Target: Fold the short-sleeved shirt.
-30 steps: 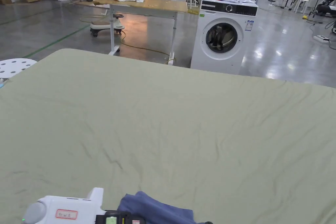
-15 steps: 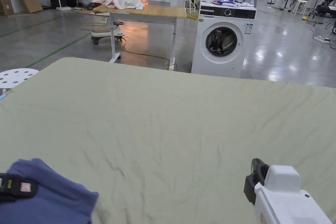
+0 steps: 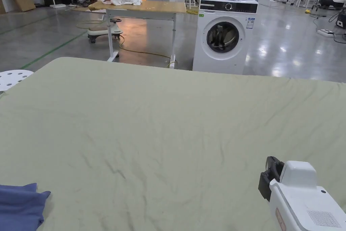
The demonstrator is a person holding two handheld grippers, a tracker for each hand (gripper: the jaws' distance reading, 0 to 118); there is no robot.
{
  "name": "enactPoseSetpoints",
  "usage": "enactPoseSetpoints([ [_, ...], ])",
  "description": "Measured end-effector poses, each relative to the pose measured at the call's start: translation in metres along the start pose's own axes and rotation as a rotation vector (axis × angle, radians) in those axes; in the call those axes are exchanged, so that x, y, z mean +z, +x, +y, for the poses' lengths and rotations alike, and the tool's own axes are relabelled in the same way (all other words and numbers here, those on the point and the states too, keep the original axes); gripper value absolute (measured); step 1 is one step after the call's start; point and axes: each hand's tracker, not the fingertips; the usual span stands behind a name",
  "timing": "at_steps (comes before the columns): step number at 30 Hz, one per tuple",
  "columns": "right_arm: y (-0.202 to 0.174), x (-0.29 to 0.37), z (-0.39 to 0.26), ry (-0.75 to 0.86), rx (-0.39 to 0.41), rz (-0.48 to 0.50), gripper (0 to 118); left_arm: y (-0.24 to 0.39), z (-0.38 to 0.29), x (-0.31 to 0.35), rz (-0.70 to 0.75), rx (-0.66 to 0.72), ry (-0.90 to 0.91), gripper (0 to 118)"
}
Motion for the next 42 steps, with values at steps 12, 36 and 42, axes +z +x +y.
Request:
enactPoseSetpoints([
  [12, 0.009, 0.001, 0.0, -0.009, 0.021, -0.01, 0, 0.051, -0.023, 0.045, 0.359, -0.161, 0.119, 70],
  [36, 0.009, 0.013, -0.004, 0.015, 0.001, -0.018, 0, 0.215, -0.123, -0.03, 0.29, -0.5, 0.775, 0],
  [42, 0.006, 0.017, -0.003, 0.03, -0.003, -0.023, 0, 0.271, -0.134, -0.061, 0.209, -0.54, 0.852, 0],
])
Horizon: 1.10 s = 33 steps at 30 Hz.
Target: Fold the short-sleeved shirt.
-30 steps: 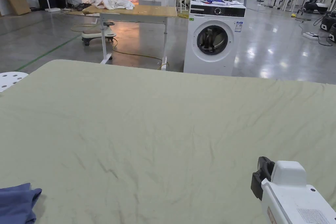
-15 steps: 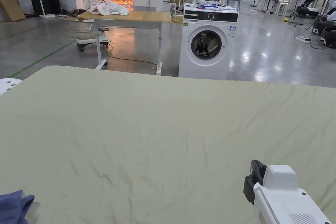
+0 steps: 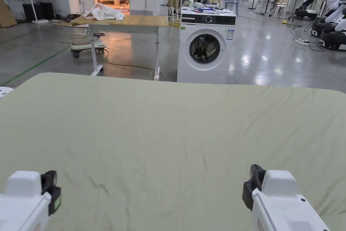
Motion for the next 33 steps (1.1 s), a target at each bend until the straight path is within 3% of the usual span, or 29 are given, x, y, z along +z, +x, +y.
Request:
enactPoseSetpoints([
  [11, -0.005, 0.0, -0.004, 0.027, -0.018, -0.016, 0, 0.078, 0.025, -0.005, -0.004, 0.004, 0.152, 0],
  [33, -0.013, 0.0, -0.002, 0.059, -0.013, -0.015, 0, 0.087, 0.029, 0.002, 0.012, -0.034, 0.168, 0],
])
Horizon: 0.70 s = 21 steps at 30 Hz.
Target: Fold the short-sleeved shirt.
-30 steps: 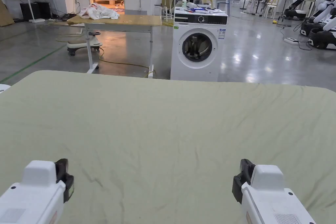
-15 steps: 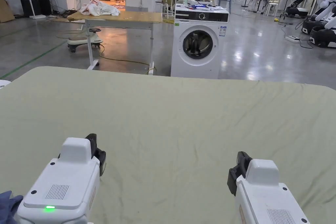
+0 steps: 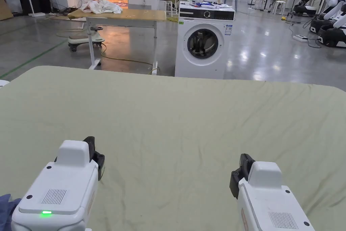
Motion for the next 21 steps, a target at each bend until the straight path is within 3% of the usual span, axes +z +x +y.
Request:
enactPoseSetpoints([
  [5, 0.001, -0.002, -0.001, -0.007, -0.006, 0.004, 1, 0.004, -0.002, -0.001, -0.006, -0.011, 0.0, 0],
  [6, 0.001, -0.003, -0.002, -0.007, -0.007, 0.003, 8, 0.004, -0.001, -0.001, -0.007, -0.01, 0.002, 3],
  [8, 0.001, -0.003, -0.003, -0.004, -0.003, -0.005, 26, 0.006, 0.0, -0.002, -0.006, -0.009, 0.005, 21],
  [10, 0.002, -0.004, -0.003, -0.01, 0.003, 0.0, 48, 0.005, 0.0, -0.003, 0.006, -0.007, 0.005, 61],
  [12, 0.002, -0.005, -0.004, -0.012, 0.005, -0.002, 53, 0.005, 0.001, -0.004, 0.017, 0.003, 0.006, 72],
  [15, 0.001, -0.006, -0.005, -0.007, 0.019, -0.023, 95, 0.004, 0.002, -0.004, 0.034, 0.019, 0.021, 93],
  [17, 0.001, -0.006, -0.006, 0.007, 0.018, -0.025, 105, 0.004, 0.004, -0.004, 0.028, 0.017, 0.035, 93],
  [21, -0.001, -0.005, -0.004, 0.023, 0.025, -0.016, 106, 0.005, 0.008, -0.003, 0.012, 0.01, 0.053, 93],
])
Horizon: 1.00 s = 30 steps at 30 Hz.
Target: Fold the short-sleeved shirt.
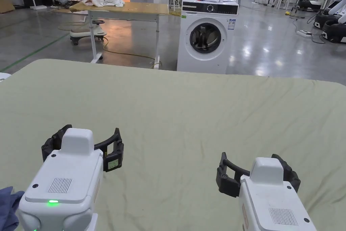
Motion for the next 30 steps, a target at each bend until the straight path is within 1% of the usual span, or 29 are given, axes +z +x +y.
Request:
enactPoseSetpoints([
  [3, -0.002, -0.001, 0.001, 0.009, 0.004, 0.001, 106, 0.001, 0.001, -0.001, -0.012, -0.004, 0.015, 93],
  [14, 0.003, -0.005, 0.003, -0.013, -0.056, -0.011, 106, 0.003, -0.01, 0.001, -0.023, -0.061, 0.056, 93],
  [18, 0.006, -0.008, 0.001, -0.021, -0.079, 0.01, 107, -0.001, -0.012, -0.002, -0.017, -0.034, 0.003, 93],
  [22, 0.005, -0.013, 0.001, -0.053, -0.084, -0.055, 107, -0.006, -0.016, -0.003, -0.01, -0.017, -0.032, 93],
  [24, 0.005, -0.017, 0.002, -0.078, -0.114, -0.066, 107, -0.007, -0.017, -0.003, -0.003, -0.015, -0.043, 95],
  [26, 0.004, -0.02, 0.005, -0.111, -0.13, -0.065, 107, -0.009, -0.017, -0.004, -0.001, -0.012, -0.041, 96],
  [28, 0.004, -0.021, 0.006, -0.108, -0.146, -0.066, 107, -0.01, -0.017, -0.003, -0.004, -0.002, -0.036, 97],
  [30, 0.004, -0.022, 0.006, -0.11, -0.157, -0.038, 107, -0.011, -0.015, -0.002, -0.011, 0.008, -0.035, 101],
])
